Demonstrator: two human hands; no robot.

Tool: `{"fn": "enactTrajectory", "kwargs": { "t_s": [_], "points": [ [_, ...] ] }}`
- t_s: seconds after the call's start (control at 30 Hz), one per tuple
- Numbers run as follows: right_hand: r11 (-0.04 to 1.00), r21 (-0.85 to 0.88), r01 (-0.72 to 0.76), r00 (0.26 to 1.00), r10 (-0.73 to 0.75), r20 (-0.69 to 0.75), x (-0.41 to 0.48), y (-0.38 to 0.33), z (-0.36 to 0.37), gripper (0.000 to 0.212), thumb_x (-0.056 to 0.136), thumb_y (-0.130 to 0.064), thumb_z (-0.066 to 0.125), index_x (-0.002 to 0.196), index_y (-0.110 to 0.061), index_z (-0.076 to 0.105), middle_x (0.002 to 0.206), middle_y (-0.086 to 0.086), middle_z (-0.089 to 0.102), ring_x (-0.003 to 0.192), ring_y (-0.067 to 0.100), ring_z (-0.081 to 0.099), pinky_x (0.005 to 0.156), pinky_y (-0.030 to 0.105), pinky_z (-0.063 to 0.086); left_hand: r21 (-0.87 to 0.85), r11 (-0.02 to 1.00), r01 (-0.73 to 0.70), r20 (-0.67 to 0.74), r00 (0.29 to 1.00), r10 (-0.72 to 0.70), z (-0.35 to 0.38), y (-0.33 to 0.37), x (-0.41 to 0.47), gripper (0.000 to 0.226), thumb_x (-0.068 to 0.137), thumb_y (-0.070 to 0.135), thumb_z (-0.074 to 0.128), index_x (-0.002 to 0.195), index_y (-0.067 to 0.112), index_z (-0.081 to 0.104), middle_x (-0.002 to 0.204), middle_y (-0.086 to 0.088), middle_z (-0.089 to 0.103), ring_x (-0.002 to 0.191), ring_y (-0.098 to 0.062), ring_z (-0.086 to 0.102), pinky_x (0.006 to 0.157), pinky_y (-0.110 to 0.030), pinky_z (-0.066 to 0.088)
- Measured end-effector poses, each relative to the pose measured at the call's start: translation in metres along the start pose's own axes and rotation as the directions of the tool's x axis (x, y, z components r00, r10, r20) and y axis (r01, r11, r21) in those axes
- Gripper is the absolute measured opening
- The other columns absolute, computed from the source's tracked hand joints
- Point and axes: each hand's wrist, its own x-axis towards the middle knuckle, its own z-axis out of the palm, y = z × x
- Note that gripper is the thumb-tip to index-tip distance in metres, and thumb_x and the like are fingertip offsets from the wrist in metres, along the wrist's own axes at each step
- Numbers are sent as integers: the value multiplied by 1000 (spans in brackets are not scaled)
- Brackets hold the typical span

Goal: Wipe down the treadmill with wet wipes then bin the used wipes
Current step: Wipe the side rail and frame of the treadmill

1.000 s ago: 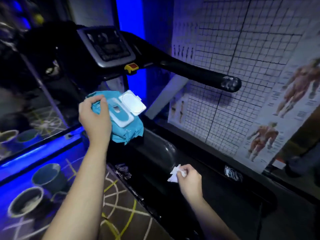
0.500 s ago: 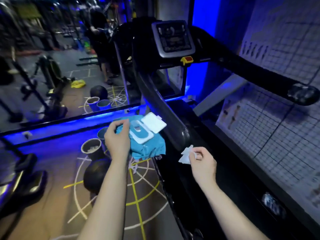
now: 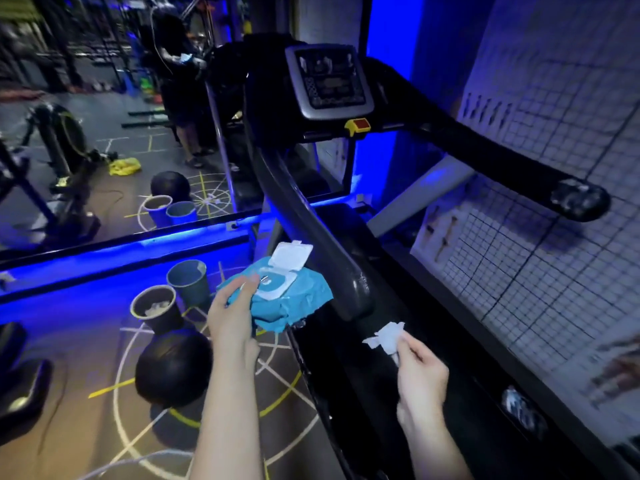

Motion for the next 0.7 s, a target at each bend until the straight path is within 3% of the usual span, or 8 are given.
{"fn": "enactTrajectory", "kwargs": {
  "t_s": [0.1, 0.2, 0.3, 0.4, 0.47, 0.57, 0.7],
  "points": [
    [999, 30, -9, 988, 5, 157, 2, -5, 14, 14, 87, -17, 75, 100, -20, 80, 97, 0, 79, 100, 19, 74, 104, 44, 52, 6, 1000, -12, 39, 999, 11, 9, 8, 20, 35, 88, 1, 80, 121, -2, 70, 123, -25, 73, 83, -20, 73, 62, -25, 60],
    [996, 83, -8, 959, -16, 283, 5, -17, 36, 26, 80, -8, 82, 105, -12, 78, 106, 10, 77, 103, 28, 73, 98, 44, 56, 30, 999, 19, 56, 998, -21, 20, 17, 31, 27, 91, 0, 76, 118, 2, 70, 105, -14, 75, 66, -9, 74, 52, -20, 56],
    [987, -18, 157, 977, -153, 147, 14, -15, 56, 30, 78, 0, 79, 102, -20, 77, 112, 1, 74, 98, 15, 73, 89, 33, 59, 53, 998, 16, 98, 995, -21, 28, 20, 44, 27, 92, -3, 73, 119, 2, 69, 98, -11, 72, 58, -4, 71, 51, -18, 54],
    [933, -120, 340, 940, -337, 42, 16, -8, 71, 27, 84, -3, 75, 87, -30, 79, 99, -1, 74, 85, 15, 73, 77, 21, 55, 88, 996, 25, 145, 989, -37, 39, 24, 60, 25, 92, -1, 73, 117, 5, 71, 88, -5, 72, 56, -5, 70, 48, -19, 54],
    [890, -163, 425, 902, -432, -6, 14, -8, 78, 27, 87, -5, 75, 88, -32, 80, 97, -6, 72, 85, 15, 70, 77, 21, 54, 84, 996, 31, 165, 985, -44, 46, 27, 72, 29, 91, 2, 77, 120, 5, 73, 87, -4, 76, 62, -9, 72, 54, -22, 57],
    [882, -167, 440, 886, -457, -82, 15, -12, 87, 31, 86, -9, 77, 90, -40, 79, 94, -9, 70, 86, 9, 67, 77, 15, 51, 91, 996, 23, 197, 979, -41, 52, 30, 85, 31, 90, 4, 79, 121, 4, 73, 92, -3, 79, 68, -10, 74, 63, -26, 62],
    [892, -146, 427, 880, -447, -161, 17, -16, 106, 20, 84, -14, 81, 95, -31, 82, 86, 1, 67, 72, 7, 61, 73, 15, 50, 96, 993, 66, 227, 970, -86, 51, 26, 96, 31, 89, 8, 81, 119, 6, 74, 105, -14, 79, 83, -22, 77, 75, -34, 64]
  ]
}}
